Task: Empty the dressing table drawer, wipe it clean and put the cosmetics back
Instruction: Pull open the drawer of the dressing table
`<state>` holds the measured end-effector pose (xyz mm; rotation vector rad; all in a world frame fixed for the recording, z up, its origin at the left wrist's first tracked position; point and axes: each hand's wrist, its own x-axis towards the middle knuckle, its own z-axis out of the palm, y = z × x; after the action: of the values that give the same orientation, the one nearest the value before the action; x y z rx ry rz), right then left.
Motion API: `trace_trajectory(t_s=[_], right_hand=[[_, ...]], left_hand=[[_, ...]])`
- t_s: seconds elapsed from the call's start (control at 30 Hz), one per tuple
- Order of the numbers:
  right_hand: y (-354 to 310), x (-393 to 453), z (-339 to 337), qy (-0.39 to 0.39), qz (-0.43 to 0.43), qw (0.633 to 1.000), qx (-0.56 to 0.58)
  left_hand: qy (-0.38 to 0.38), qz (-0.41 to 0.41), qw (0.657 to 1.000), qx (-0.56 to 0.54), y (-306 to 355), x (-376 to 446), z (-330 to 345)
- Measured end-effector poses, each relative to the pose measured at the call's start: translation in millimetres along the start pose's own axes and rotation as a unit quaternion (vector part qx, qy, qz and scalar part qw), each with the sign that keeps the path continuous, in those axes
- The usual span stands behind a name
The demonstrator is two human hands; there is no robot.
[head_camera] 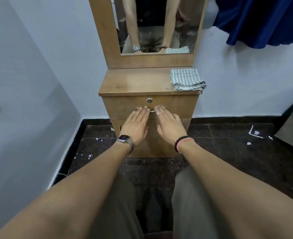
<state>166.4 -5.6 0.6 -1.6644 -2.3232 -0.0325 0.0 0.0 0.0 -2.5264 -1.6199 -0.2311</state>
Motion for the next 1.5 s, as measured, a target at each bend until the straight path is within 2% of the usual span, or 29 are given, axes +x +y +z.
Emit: trace_trajectory(t_s=[0.17, 0.43, 0.67, 0.87, 1.03, 1.17, 1.3, 1.5], right_hand=[[1, 16, 12, -0.054, 0.028, 0.998, -0.008], [-7, 20, 8, -0.047, 0.050, 0.997, -0.022], [-15, 7, 8, -0.041, 0.052, 0.997, -0.028], [-27, -20, 8, -0.020, 0.055, 0.998, -0.026], [-38, -42, 1, -0.014, 0.056, 0.998, -0.035], [-42, -56, -11, -0.041, 0.024, 0.997, -0.054], [-39, -60, -21, -0.059, -0.022, 0.995, -0.072], [-35, -72, -42, -0.075, -0.092, 0.991, -0.068]], left_hand=[[-0.017, -0.016, 1.000, -0.009, -3, 14, 18], [0.014, -0.033, 0.997, -0.073, 0, 18, 27], [0.053, 0.012, 0.996, -0.068, -6, 8, 30], [0.056, 0.040, 0.996, -0.052, -3, -14, 25], [0.116, 0.080, 0.990, 0.005, 3, -25, -4], [0.131, 0.021, 0.991, 0.037, 0, -27, -34], [0.075, -0.064, 0.995, 0.035, -3, -30, -42], [0.063, -0.085, 0.994, 0.034, 10, -52, -45]])
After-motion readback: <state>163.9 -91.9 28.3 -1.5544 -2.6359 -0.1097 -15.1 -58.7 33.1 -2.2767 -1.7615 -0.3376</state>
